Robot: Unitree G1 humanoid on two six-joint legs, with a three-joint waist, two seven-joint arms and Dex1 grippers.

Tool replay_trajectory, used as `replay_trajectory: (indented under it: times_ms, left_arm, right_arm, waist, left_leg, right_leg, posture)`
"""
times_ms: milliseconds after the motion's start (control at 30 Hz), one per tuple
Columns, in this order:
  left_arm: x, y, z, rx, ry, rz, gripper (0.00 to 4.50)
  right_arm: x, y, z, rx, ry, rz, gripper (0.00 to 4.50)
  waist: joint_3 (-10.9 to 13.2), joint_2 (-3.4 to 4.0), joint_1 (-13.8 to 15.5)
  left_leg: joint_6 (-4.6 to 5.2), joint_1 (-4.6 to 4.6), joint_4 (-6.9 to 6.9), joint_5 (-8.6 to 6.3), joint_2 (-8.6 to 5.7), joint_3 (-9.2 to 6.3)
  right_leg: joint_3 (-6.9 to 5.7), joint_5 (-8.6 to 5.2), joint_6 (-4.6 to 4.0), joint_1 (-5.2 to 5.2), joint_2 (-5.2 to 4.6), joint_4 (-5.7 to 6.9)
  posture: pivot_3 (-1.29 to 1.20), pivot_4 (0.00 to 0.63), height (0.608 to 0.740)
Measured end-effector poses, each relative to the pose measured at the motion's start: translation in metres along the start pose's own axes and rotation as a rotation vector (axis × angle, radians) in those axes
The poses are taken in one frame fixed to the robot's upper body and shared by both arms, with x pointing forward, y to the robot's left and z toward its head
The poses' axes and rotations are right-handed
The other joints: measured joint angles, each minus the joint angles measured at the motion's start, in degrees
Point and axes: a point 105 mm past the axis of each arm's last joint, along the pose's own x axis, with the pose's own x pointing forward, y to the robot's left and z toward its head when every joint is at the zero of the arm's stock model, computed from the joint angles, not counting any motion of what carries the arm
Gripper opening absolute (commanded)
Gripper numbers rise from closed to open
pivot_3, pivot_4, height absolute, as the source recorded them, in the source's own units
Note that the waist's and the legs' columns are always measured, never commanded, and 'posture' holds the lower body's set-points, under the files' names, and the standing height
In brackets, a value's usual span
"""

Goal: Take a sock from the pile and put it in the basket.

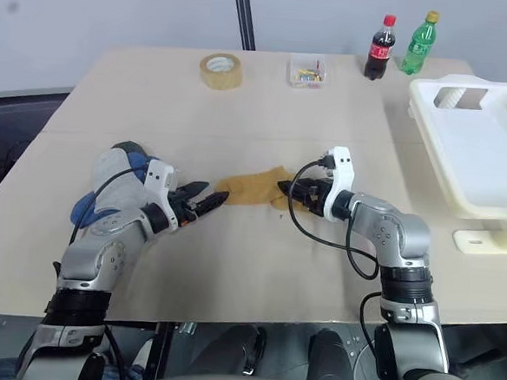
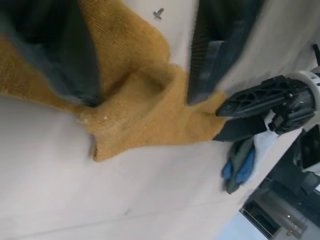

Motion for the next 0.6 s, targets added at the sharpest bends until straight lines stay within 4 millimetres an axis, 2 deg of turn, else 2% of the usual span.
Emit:
replay_trajectory:
  times_ms: [33, 100, 400, 433, 500, 533, 600]
  left_arm:
    - [-0.0001, -0.0008, -0.0001, 0.000, 0.002, -0.001, 3.73]
    - [-0.0003, -0.0019, -0.0004, 0.000, 0.003, -0.003, 3.73]
    - [0.0035, -0.0056, -0.0005, -0.069, 0.013, -0.012, 3.73]
    - [0.0045, -0.0058, -0.0004, -0.074, 0.015, -0.010, 3.17]
    - [0.0054, -0.0060, -0.0014, -0.081, 0.017, -0.007, 2.68]
    - [0.0067, -0.0051, -0.0017, -0.080, 0.021, 0.000, 2.03]
    - [0.0087, -0.0023, -0.0022, -0.077, 0.032, 0.012, 1.25]
  right_arm:
    - [0.0004, -0.0003, -0.0007, 0.000, 0.003, -0.001, 0.66]
    - [0.0007, -0.0006, -0.0014, -0.004, 0.007, -0.004, 0.02]
    - [0.0009, -0.0015, -0.0006, -0.055, 0.009, -0.010, 0.02]
    - [0.0015, -0.0006, -0.0009, -0.060, 0.010, -0.004, 0.00]
    - [0.0022, 0.0004, -0.0011, -0.065, 0.011, 0.000, 0.00]
    - [0.0025, 0.0007, -0.0008, -0.070, 0.008, 0.001, 0.00]
    - [0.0029, 0.0012, -0.0007, -0.073, 0.007, 0.003, 0.00]
  waist:
    - [0.0, 0.00, 0.0]
    - [0.0, 0.00, 0.0]
    - [-0.1, 0.12, 0.1]
    - [-0.1, 0.14, 0.2]
    - [-0.1, 0.15, 0.2]
    - [-0.1, 0.15, 0.2]
    - [-0.1, 0.15, 0.2]
  left_leg:
    - [0.00, 0.00, 0.00, 0.00, 0.00, 0.00]
    - [0.00, 0.00, 0.00, 0.00, 0.00, 0.00]
    - [0.00, 0.00, 0.00, 0.00, -0.01, 0.00]
    - [0.00, 0.00, 0.00, 0.00, -0.01, 0.00]
    - [0.00, 0.00, 0.00, 0.00, -0.01, 0.00]
    - [0.00, 0.00, 0.00, 0.00, -0.01, 0.00]
    - [0.00, 0.00, 0.00, 0.00, -0.01, -0.01]
  right_leg:
    - [0.00, 0.00, 0.00, 0.00, 0.00, 0.00]
    - [0.00, 0.00, 0.00, 0.00, 0.00, -0.01]
    - [0.00, 0.00, 0.00, 0.01, 0.00, 0.00]
    - [0.00, 0.00, 0.00, 0.01, 0.00, 0.00]
    - [0.00, 0.00, 0.00, 0.01, 0.00, -0.01]
    - [-0.01, 0.00, 0.00, 0.01, -0.01, -0.01]
    - [-0.01, 0.00, 0.00, 0.01, -0.01, -0.01]
  posture:
    - [0.00, 0.150, 0.740]
    - [0.00, 0.150, 0.740]
    - [0.00, 0.150, 0.740]
    - [0.00, 0.150, 0.740]
    - [0.00, 0.150, 0.740]
    - [0.00, 0.150, 0.740]
    - [0.00, 0.150, 0.740]
